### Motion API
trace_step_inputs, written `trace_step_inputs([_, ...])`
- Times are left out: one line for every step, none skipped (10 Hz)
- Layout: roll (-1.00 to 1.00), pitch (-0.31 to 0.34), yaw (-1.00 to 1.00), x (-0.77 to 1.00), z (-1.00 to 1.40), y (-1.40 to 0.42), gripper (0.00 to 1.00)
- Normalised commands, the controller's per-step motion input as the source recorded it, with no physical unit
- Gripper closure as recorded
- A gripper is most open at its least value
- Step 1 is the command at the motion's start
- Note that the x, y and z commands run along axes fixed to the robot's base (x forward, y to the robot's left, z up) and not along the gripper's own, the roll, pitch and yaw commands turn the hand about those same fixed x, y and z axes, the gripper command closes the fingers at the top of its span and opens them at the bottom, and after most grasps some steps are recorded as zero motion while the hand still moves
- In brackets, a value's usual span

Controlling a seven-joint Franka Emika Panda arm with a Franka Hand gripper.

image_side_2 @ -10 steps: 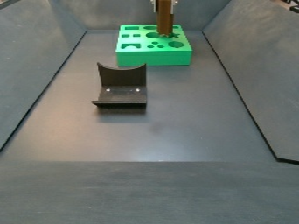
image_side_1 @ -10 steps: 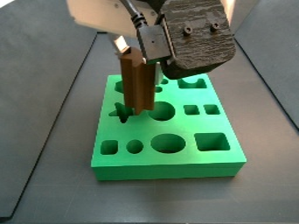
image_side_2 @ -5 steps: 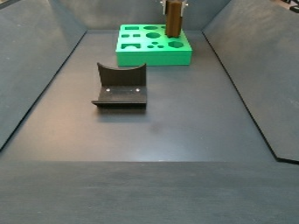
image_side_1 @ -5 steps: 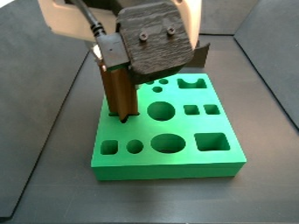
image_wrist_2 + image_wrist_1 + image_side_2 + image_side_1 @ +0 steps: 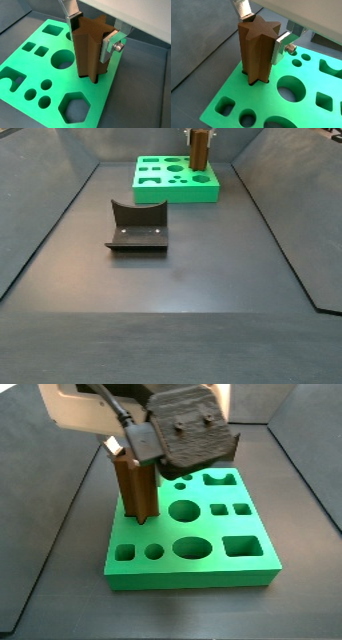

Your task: Insert the star object.

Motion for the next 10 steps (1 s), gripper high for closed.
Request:
trace_step_inputs([0.01,0.086,0.13,0.35,-0.4,-0.09,1.0])
trace_step_inputs([0.03,0.06,0.17,0.27,-0.44,-0.03,1.0])
trace_step_inputs([0.11,0.0,0.24,0.03,-0.49,0.0,1.0])
trace_step_inputs([0.19,-0.004,0.39,-0.09,-0.47,0.0,1.0])
trace_step_inputs([0.12,-0.044,0.48,-0.09,-0.42,0.0,1.0])
trace_step_inputs([0.08,-0.051,0.49,-0.05,-0.41,0.0,1.0])
trace_step_inputs([0.03,-0.016,0.39,0.0,-0.42,-0.02,1.0])
trace_step_inputs([-0.01,0.0,0.0,0.0,-0.41,-0.1,1.0])
trace_step_inputs([-0.05,0.0,-0.03,0.11,-0.43,-0.09,1.0])
trace_step_inputs([-0.03,0.0,-0.04,0.15,-0.47,-0.07,1.0])
